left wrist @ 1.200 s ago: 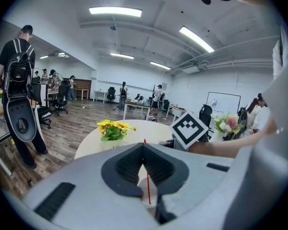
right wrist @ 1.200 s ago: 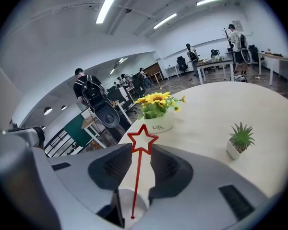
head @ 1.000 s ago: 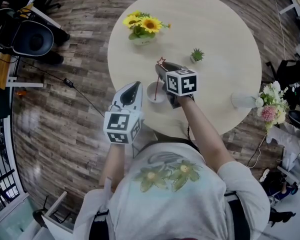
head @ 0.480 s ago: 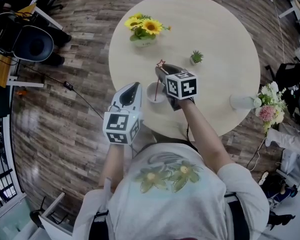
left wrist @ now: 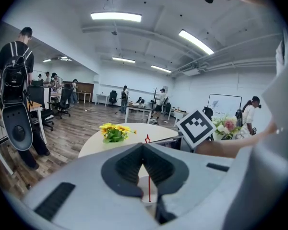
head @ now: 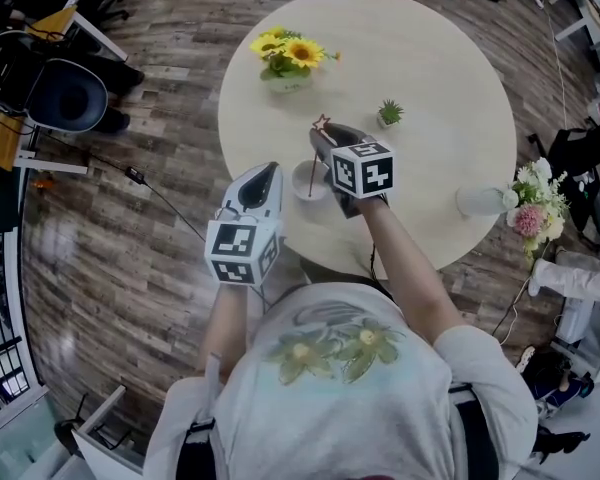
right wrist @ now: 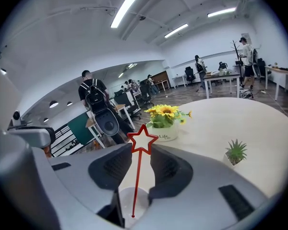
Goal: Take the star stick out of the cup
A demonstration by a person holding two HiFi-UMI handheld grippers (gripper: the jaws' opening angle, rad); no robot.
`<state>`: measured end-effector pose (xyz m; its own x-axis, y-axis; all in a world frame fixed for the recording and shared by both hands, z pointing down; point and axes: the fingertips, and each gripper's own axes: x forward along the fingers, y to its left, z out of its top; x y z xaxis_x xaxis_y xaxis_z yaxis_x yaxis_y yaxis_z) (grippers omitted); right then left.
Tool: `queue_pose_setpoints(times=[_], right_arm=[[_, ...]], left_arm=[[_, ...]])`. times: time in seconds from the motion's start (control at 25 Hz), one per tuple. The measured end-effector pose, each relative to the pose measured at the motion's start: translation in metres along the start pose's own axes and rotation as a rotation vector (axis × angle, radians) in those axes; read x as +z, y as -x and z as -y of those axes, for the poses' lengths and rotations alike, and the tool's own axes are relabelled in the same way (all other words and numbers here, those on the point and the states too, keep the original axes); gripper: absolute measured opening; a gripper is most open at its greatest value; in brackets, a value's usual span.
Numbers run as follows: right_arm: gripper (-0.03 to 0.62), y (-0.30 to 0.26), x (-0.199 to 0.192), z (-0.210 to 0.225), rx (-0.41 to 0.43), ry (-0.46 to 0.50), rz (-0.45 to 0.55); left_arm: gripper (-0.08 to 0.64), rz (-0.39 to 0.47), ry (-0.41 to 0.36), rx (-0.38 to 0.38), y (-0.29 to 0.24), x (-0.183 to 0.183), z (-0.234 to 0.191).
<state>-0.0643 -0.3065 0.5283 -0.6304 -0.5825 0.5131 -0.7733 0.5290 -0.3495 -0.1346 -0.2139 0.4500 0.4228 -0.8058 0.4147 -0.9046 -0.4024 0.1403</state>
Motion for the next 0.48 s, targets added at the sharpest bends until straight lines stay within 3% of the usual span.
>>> queue_pose_setpoints(times=[0.48], right_arm=[[0.132, 0.020, 0.021, -0.017, 0.020, 0.092, 0.072]], left_arm=[[0.003, 0.029, 0.001, 0.020, 0.014, 0.005, 0.008]])
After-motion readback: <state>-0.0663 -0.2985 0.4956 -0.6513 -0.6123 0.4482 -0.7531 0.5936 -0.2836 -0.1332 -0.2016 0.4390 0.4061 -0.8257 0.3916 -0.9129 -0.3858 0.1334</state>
